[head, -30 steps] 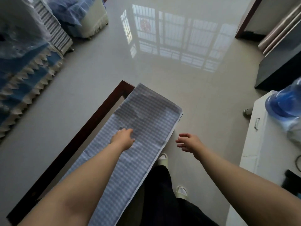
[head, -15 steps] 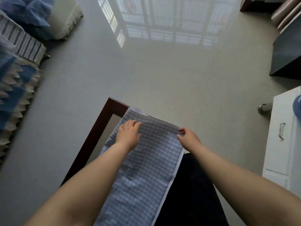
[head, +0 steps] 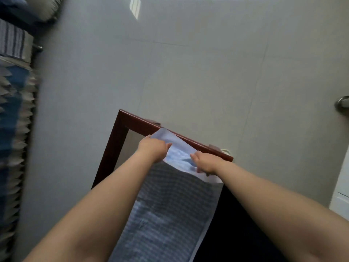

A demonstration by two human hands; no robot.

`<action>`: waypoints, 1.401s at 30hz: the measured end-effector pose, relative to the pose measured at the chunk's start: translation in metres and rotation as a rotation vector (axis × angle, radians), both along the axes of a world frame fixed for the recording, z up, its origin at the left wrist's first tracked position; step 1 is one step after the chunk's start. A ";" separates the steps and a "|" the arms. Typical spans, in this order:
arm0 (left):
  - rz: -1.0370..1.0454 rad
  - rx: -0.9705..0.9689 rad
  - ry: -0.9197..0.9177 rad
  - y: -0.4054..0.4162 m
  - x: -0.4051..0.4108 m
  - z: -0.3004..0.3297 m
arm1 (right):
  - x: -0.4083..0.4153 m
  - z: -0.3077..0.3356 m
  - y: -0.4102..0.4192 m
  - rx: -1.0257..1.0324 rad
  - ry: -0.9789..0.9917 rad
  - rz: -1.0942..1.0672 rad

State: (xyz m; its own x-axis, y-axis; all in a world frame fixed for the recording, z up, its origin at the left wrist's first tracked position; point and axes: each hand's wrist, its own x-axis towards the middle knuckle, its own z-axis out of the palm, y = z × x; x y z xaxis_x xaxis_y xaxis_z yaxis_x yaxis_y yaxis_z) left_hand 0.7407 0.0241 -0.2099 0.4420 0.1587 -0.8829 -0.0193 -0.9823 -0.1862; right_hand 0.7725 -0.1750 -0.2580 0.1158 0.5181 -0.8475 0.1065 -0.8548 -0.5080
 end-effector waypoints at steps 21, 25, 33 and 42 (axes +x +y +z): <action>0.339 0.102 0.563 0.019 0.003 -0.010 | -0.042 -0.035 -0.038 -0.412 -0.038 -0.082; 0.463 0.131 0.124 0.024 -0.002 -0.018 | -0.057 -0.039 -0.048 -0.075 -0.382 0.017; 0.274 0.354 0.315 0.046 -0.015 -0.024 | -0.068 -0.029 -0.057 -0.014 0.057 -0.392; 0.965 0.017 0.301 0.075 -0.033 -0.030 | -0.028 -0.038 -0.067 0.056 0.433 -0.723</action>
State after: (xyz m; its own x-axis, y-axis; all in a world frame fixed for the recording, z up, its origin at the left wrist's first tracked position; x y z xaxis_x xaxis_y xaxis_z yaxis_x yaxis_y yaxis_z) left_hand 0.7072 0.0989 -0.2394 -0.1228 0.3440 -0.9309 0.7338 -0.6000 -0.3185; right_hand 0.7447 -0.2421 -0.2964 0.1059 0.4837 -0.8688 -0.6706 -0.6104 -0.4216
